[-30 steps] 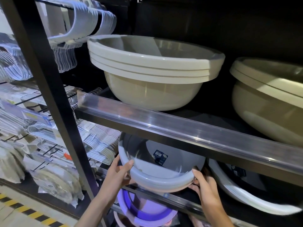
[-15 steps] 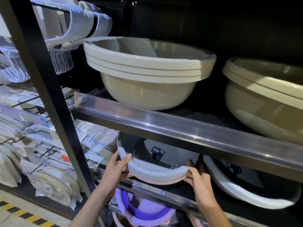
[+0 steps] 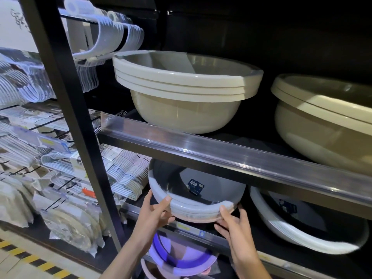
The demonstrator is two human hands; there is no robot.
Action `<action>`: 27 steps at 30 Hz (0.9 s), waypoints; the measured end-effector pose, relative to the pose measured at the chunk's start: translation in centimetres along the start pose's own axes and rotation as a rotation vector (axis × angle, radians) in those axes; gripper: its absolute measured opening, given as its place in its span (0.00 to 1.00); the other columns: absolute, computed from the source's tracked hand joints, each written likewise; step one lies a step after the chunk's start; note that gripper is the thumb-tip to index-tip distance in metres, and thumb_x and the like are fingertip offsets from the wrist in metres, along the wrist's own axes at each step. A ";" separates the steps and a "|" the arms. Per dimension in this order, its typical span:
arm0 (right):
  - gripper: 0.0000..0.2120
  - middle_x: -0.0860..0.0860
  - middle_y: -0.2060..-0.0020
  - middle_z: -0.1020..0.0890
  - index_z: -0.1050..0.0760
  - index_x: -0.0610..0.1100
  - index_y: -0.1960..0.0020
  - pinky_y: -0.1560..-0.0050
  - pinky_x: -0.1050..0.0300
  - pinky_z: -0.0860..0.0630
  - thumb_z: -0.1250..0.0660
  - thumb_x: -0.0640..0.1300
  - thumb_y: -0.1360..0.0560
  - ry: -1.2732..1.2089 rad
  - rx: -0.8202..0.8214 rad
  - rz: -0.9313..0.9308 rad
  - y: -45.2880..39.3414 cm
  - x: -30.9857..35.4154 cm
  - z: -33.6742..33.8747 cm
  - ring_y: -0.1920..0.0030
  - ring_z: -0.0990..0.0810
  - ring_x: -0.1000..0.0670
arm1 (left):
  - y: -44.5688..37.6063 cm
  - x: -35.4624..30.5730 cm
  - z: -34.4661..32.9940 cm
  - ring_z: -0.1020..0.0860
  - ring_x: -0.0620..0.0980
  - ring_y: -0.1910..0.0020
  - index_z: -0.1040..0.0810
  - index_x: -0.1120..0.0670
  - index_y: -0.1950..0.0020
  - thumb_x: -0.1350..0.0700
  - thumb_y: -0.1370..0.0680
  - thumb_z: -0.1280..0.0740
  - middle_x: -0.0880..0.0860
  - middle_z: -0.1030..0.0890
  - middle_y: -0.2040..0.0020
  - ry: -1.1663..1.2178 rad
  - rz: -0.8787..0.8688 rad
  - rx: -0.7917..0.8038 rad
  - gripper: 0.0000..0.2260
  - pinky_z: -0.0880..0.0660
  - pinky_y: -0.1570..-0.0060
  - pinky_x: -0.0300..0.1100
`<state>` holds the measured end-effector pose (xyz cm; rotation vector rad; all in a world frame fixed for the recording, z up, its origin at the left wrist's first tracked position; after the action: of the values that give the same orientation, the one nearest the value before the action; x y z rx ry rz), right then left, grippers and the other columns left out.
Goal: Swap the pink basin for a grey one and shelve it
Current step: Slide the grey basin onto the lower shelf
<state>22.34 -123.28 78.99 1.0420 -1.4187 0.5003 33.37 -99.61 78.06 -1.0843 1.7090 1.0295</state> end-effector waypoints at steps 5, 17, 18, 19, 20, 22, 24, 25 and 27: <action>0.49 0.53 0.56 0.12 0.53 0.51 0.19 0.46 0.49 0.18 0.26 0.53 0.30 -0.063 -0.010 0.011 -0.1 -0.7 -0.7 0.46 0.15 0.47 | -0.3 -0.3 0.1 0.14 0.60 0.49 0.40 0.46 0.20 0.45 0.27 0.24 0.61 0.13 0.48 -0.005 -0.018 0.011 0.40 0.16 0.51 0.50; 0.45 0.43 0.56 0.14 0.38 0.50 0.25 0.47 0.49 0.16 0.24 0.61 0.35 -0.046 -0.039 0.084 -2.2 -0.3 -1.1 0.50 0.13 0.50 | -3.0 -0.6 0.1 0.14 0.60 0.49 0.40 0.47 0.21 0.42 0.34 0.21 0.61 0.13 0.49 0.017 0.018 -0.001 0.47 0.16 0.52 0.50; 0.44 0.44 0.56 0.14 0.39 0.51 0.24 0.48 0.49 0.16 0.24 0.59 0.34 -0.054 -0.037 0.098 -2.4 -0.1 -1.1 0.49 0.14 0.49 | -3.2 -0.5 0.1 0.14 0.60 0.48 0.40 0.47 0.21 0.41 0.35 0.20 0.61 0.13 0.49 0.021 0.022 -0.005 0.48 0.16 0.52 0.50; 0.44 0.44 0.56 0.13 0.40 0.52 0.23 0.49 0.50 0.16 0.24 0.58 0.33 -0.060 -0.030 0.108 -2.5 0.1 -1.2 0.49 0.14 0.48 | -3.4 -0.5 0.1 0.14 0.60 0.48 0.40 0.48 0.20 0.41 0.36 0.19 0.61 0.13 0.49 0.027 0.028 -0.010 0.50 0.16 0.52 0.51; 0.43 0.45 0.56 0.13 0.41 0.53 0.22 0.49 0.50 0.16 0.24 0.57 0.32 -0.063 -0.024 0.117 -2.7 0.2 -1.4 0.49 0.14 0.47 | -3.6 -0.5 0.1 0.14 0.60 0.49 0.40 0.48 0.20 0.41 0.37 0.19 0.62 0.13 0.50 0.030 0.032 -0.014 0.50 0.16 0.52 0.51; 0.41 0.42 0.56 0.14 0.41 0.52 0.22 0.51 0.50 0.16 0.25 0.53 0.29 -0.072 -0.030 0.128 -3.0 0.2 -1.4 0.48 0.14 0.44 | -3.9 -0.4 0.2 0.14 0.60 0.49 0.40 0.49 0.20 0.42 0.37 0.19 0.63 0.13 0.49 0.039 0.040 -0.024 0.51 0.16 0.53 0.50; 0.39 0.39 0.55 0.15 0.42 0.52 0.21 0.51 0.50 0.16 0.26 0.48 0.26 -0.081 -0.047 0.119 -3.4 0.0 -1.2 0.48 0.15 0.42 | -4.2 -0.3 0.3 0.14 0.60 0.49 0.42 0.50 0.19 0.44 0.34 0.19 0.65 0.15 0.48 0.045 0.052 -0.031 0.49 0.16 0.52 0.51; 0.38 0.37 0.54 0.16 0.42 0.51 0.21 0.51 0.50 0.16 0.26 0.47 0.25 -0.079 -0.056 0.114 -3.6 -0.1 -1.1 0.47 0.15 0.41 | -4.3 -0.3 0.3 0.14 0.60 0.49 0.43 0.50 0.19 0.46 0.32 0.19 0.65 0.15 0.47 0.042 0.057 -0.031 0.49 0.16 0.51 0.52; 0.37 0.36 0.53 0.17 0.40 0.49 0.22 0.52 0.50 0.16 0.27 0.47 0.25 -0.070 -0.061 0.102 -3.8 -0.2 -1.1 0.48 0.15 0.41 | -4.4 -0.3 0.3 0.14 0.60 0.49 0.44 0.50 0.18 0.47 0.29 0.21 0.66 0.16 0.46 0.040 0.073 -0.028 0.46 0.17 0.50 0.53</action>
<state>25.98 -124.20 77.89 0.9497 -1.5461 0.4949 37.66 -100.54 77.41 -1.0734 1.7819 1.0863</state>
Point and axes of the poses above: each hand's wrist, its own y-axis away from the middle knuckle, its own z-axis out of the back of the hand, x = y × z, the point moved 9 cm from there along -y, towards the middle knuckle
